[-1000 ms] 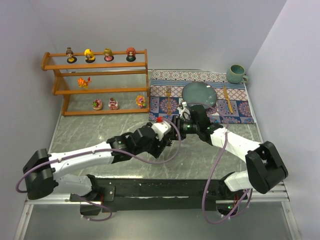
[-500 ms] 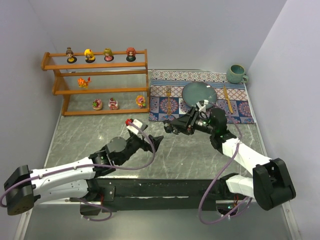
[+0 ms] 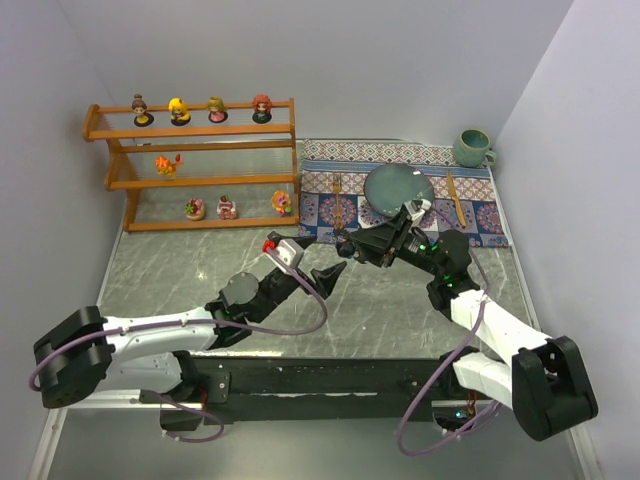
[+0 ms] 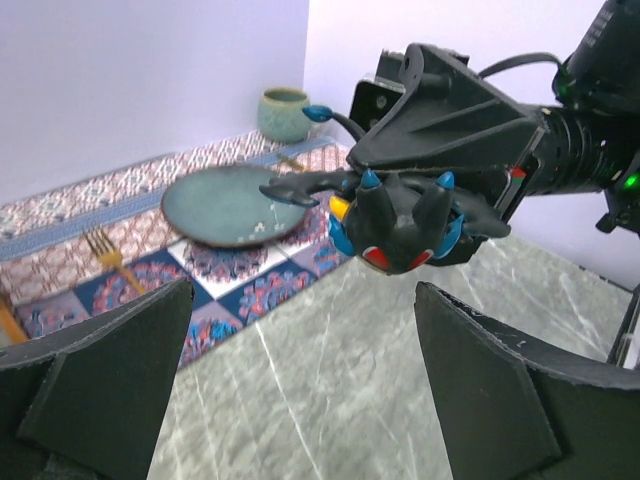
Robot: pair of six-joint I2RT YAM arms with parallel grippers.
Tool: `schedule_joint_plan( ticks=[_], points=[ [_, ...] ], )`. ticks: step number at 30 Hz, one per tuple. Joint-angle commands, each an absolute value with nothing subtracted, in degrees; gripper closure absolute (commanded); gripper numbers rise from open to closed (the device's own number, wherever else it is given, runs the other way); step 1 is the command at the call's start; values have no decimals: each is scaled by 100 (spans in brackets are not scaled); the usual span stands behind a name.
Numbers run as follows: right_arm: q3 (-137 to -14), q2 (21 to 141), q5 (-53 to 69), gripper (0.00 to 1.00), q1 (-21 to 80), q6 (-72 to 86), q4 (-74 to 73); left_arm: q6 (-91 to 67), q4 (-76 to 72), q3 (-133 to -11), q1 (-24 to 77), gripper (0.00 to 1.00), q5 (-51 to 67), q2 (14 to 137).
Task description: Place and organize the plastic toys onto the shelf
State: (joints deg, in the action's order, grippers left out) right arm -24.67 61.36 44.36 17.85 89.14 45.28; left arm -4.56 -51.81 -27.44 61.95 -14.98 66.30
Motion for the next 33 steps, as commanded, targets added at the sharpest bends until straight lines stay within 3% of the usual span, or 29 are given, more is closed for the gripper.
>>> schedule_joint_plan(
  ticks=[1, 7, 16, 25, 33],
  points=[
    [-2443, 5985, 4412, 100, 1731, 9009, 4799, -237, -6064, -3084, 6152, 3, -1301, 6750],
    [-2355, 6082, 4447, 100, 1723, 9097, 4922, -255, -6188, -3383, 6152, 1, -774, 7013],
    [-2303, 6143, 4456, 100, 1696, 9131, 5027, -422, -6135, -3594, 6126, 11, -387, 7181],
    [-2311, 6223, 4517, 100, 1696, 9106, 5089, -843, -6495, -3595, 5968, 35, -158, 7418],
    [-2320, 6196, 4562, 100, 1705, 8991, 4922, -1011, -6513, -3647, 5819, 78, -53, 7427]
  ],
)
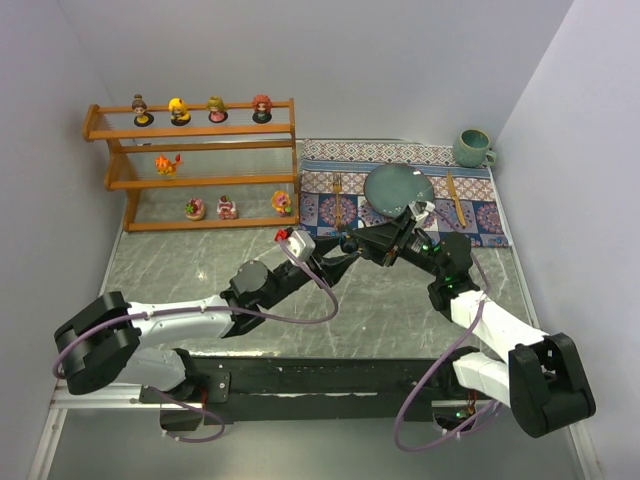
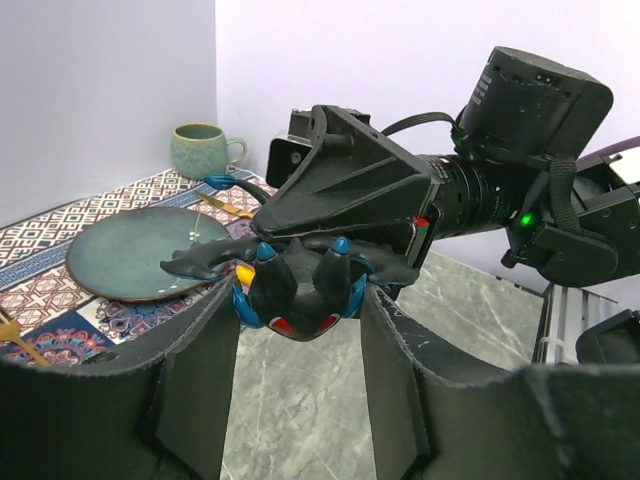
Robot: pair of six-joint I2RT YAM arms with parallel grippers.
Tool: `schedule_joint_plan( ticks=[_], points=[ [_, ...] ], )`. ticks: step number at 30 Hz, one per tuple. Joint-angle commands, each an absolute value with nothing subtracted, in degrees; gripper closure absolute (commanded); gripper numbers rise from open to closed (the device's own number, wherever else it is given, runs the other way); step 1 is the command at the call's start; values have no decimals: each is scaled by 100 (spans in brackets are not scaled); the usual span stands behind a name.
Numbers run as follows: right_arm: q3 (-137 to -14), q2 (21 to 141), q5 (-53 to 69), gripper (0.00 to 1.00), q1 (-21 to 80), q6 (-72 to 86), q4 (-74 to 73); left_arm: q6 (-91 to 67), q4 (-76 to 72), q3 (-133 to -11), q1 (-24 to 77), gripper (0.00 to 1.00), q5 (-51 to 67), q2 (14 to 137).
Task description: Place and organize the plastic toys onto the shelf
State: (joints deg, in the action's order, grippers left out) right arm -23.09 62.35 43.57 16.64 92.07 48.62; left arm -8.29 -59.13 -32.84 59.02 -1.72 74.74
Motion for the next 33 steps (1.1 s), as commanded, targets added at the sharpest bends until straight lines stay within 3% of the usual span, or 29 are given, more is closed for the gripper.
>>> schedule_joint_plan(
  ticks=[1, 2, 4, 5, 6, 8, 11, 14, 19, 26, 33],
  points=[
    [-2312, 6196, 4570, 99, 1696, 8974, 4896, -1011, -6478, -3656, 5801, 81, -53, 7401],
    [-2320, 6196, 4553, 98, 1696, 8948, 4826, -1002, -6373, -3665, 5783, 88, -53, 7374],
    [-2329, 6179, 4544, 86, 1696, 8851, 4738, -993, -6276, -3648, 5766, 93, -105, 7296],
    [-2338, 6161, 4544, 71, 1688, 8824, 4642, -1002, -6241, -3630, 5748, 97, -149, 7269],
    [-2347, 6135, 4518, 63, 1688, 8746, 4588, -1002, -6118, -3604, 5722, 99, -202, 7242],
    [-2390, 6082, 4491, 44, 1670, 8631, 4344, -1002, -5925, -3586, 5713, 99, -386, 7111],
    [-2504, 5977, 4421, 25, 1600, 8289, 3878, -1011, -5258, -3656, 5713, 99, -710, 6900],
    [-2662, 5880, 4438, 15, 1504, 7876, 3386, -1142, -4353, -3770, 5687, 99, -1071, 6636],
    [-3022, 5669, 4307, 11, 1345, 6866, 2472, -1870, -2107, -4279, 5564, 99, -1818, 6241],
    [-3770, 5388, 3525, 9, 1327, 4502, 38, -2917, 821, -5596, 4791, 99, -2452, 6266],
    [-3797, 5116, 3156, 9, 1327, 3665, -501, -2725, 2116, -6652, 3861, 99, -2550, 6670]
  ],
)
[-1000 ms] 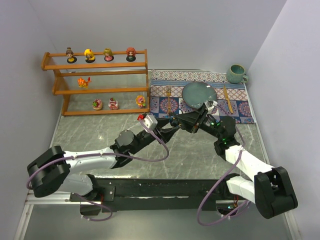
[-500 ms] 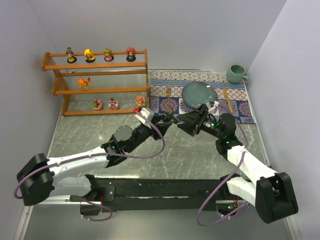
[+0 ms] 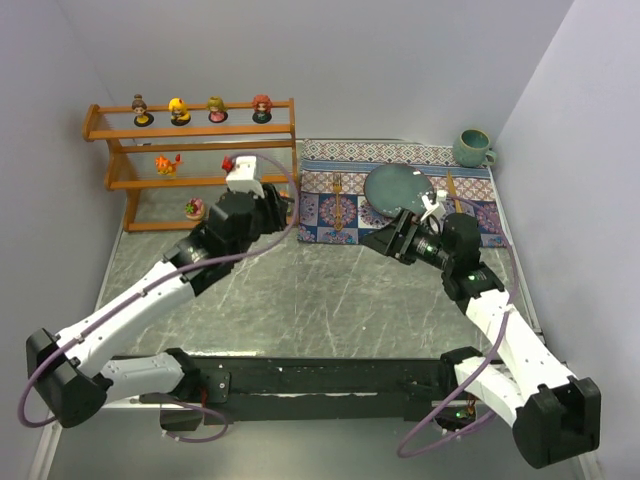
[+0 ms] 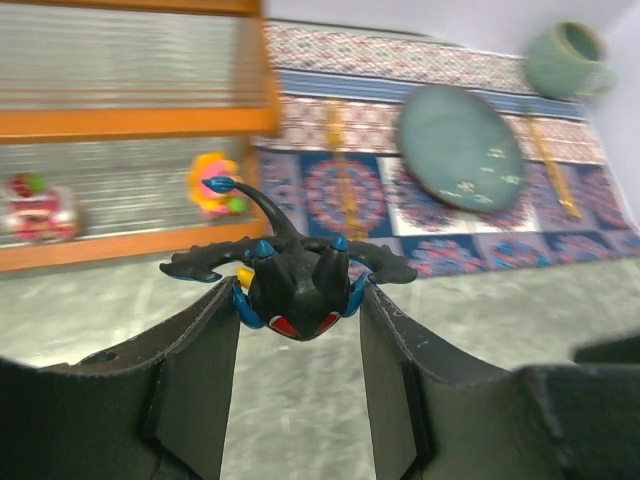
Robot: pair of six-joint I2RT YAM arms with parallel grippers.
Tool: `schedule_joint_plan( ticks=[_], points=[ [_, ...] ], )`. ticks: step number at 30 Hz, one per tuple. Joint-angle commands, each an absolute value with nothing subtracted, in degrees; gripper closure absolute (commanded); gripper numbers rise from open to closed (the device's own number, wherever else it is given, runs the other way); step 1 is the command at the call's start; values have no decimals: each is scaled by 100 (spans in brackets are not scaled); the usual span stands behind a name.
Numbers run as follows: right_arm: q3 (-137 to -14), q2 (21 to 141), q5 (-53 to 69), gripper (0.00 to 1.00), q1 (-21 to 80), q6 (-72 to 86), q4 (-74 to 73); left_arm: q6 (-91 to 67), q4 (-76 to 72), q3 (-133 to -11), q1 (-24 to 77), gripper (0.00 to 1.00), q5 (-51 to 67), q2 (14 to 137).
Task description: Place and organize the plastic toys onto the shelf
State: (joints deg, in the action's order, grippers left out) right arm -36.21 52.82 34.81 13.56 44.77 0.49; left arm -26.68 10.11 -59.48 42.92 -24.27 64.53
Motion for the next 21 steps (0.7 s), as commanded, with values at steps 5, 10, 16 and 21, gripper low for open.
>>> schedule_joint_plan(
  ticks=[5, 10, 16, 21],
  points=[
    [-3683, 4984, 3226, 9, 1336, 3586, -474, -2523, 2513, -7267, 3165, 99, -2101, 7215],
    [-3709, 4878, 3164, 9, 1336, 3367, -641, -2242, 2532, -7611, 2532, 99, -1872, 7716],
    [-3709, 4834, 3146, 9, 1327, 3208, -685, -2022, 2426, -7927, 1925, 99, -1556, 8191],
    [-3709, 4808, 3068, 9, 1327, 3129, -729, -1916, 2294, -8121, 1539, 98, -1240, 8568]
  ],
)
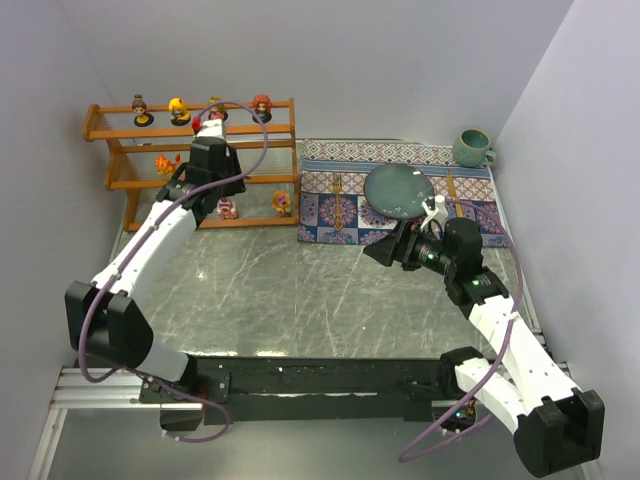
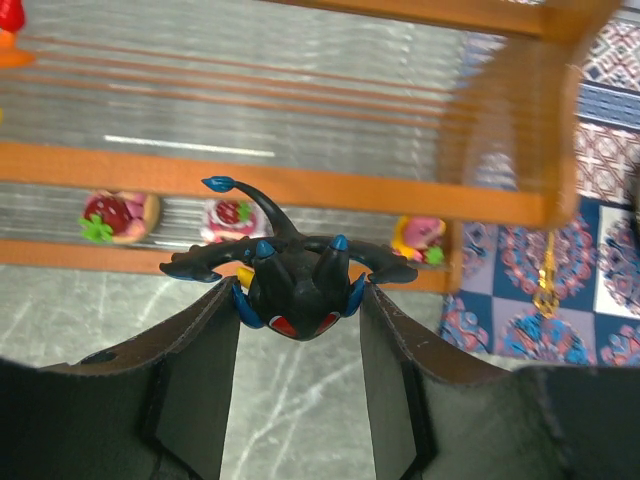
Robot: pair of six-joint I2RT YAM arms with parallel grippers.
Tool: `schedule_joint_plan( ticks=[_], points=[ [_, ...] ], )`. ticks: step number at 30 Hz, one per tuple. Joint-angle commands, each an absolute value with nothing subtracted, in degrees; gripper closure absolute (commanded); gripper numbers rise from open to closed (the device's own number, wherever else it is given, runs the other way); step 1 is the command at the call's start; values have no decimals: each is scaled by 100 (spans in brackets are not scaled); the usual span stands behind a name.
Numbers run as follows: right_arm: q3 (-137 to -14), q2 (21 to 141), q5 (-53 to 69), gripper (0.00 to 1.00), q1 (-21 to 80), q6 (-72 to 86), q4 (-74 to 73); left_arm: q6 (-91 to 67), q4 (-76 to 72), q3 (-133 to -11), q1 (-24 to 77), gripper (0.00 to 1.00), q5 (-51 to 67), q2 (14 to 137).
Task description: Place and organize the plastic toys onto the shelf
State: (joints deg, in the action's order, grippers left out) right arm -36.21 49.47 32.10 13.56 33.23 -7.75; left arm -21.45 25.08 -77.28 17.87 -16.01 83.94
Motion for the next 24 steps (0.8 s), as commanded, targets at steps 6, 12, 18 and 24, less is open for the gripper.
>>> schedule_joint_plan(
  ticks=[6, 12, 18, 24],
  points=[
    [-3726, 4808, 2953, 8, 1327, 3050, -808, -1855, 2241, -8402, 1222, 97, -1020, 8947],
    [-3753, 4834, 2865, 8, 1327, 2971, -870, -1714, 2118, -8578, 1108, 96, -1020, 9228],
    [-3762, 4860, 2813, 8, 1327, 2936, -888, -1486, 1987, -8710, 1081, 94, -1081, 9474],
    [-3762, 4913, 2769, 8, 1336, 2918, -896, -1301, 1890, -8894, 1072, 94, -1151, 9668]
  ],
)
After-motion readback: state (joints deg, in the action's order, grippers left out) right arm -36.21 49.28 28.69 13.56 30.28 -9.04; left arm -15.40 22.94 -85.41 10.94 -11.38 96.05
